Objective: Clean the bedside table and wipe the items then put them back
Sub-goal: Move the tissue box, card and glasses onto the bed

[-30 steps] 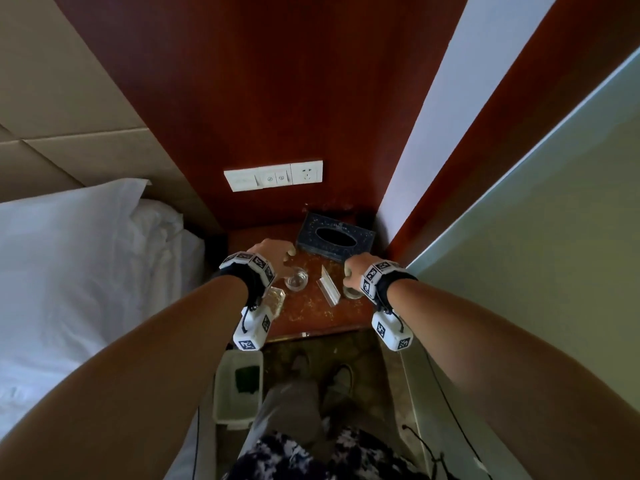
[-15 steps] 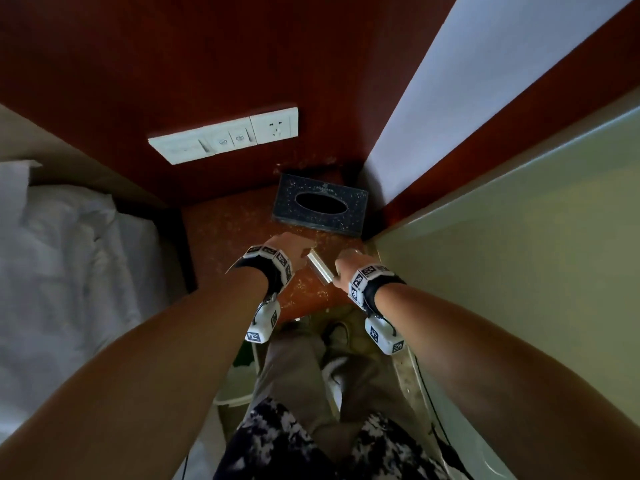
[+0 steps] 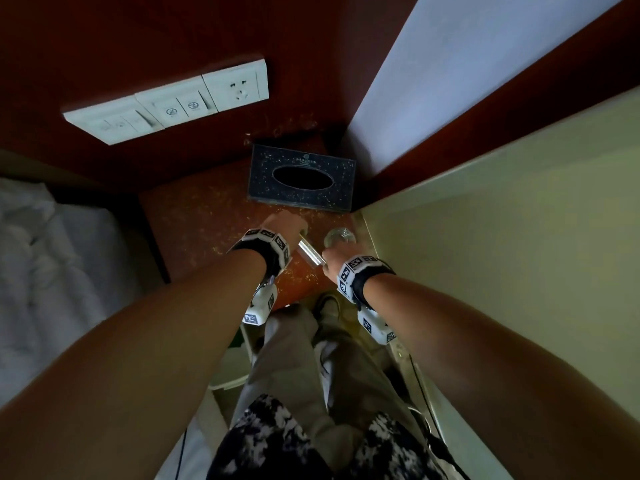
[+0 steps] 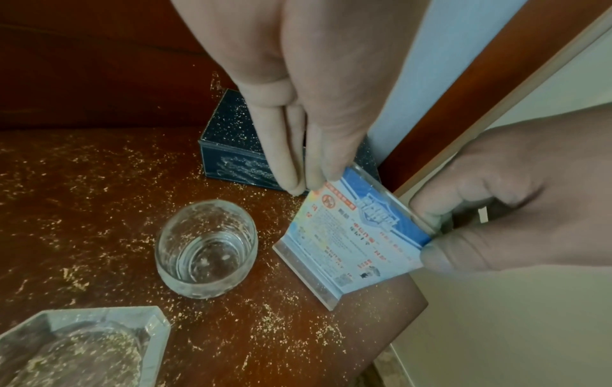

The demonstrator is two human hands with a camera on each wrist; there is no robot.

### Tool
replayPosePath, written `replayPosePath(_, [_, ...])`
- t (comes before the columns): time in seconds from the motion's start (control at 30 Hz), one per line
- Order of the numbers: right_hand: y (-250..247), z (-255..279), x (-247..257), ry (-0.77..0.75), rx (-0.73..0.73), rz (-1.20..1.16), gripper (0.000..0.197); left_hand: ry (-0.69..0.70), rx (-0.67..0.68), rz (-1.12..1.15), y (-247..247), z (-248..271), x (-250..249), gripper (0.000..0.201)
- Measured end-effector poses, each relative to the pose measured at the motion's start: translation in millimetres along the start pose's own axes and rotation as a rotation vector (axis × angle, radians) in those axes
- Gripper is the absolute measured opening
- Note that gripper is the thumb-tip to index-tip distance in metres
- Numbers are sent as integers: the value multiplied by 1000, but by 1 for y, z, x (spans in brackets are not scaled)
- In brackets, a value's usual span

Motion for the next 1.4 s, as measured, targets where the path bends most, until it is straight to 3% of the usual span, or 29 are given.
replayPosePath(0.2, [-26, 22, -14, 20, -95, 10, 26, 28, -10, 14, -28, 5, -18, 23])
replayPosePath(0.47, [-112, 95, -46, 11, -234, 41, 22, 70, -138, -21, -116, 62, -70, 26])
replayPosePath(0.77, [-212, 201, -78, -69, -477, 165, 13, 23, -388, -143, -208, 168, -134, 23])
replayPosePath(0.9, [-246, 244, -82, -149, -598, 169, 27, -53, -499, -176, -227, 231, -154, 26])
replayPosePath(1.1, [-279, 299, -41, -306, -699, 259, 26, -173, -649, -75, -228, 329, -145, 21])
replayPosePath(1.2, [-289, 327, -6, -383, -780, 299, 31, -259, -719, -73, -222, 381, -131, 22])
replayPosePath(1.4, [-299, 375, 80, -514, -855, 375, 22, -420, -830, -53, -199, 478, -92, 23])
Point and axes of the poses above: each hand's wrist, its own z-axis away from the middle knuckle, its own y-axis out of the palm, x = y × z, the point moved 7 cm from there along -z, towards the middle knuckle, and after that the axes turned 14 degrees about z, right-handed, at the moved point
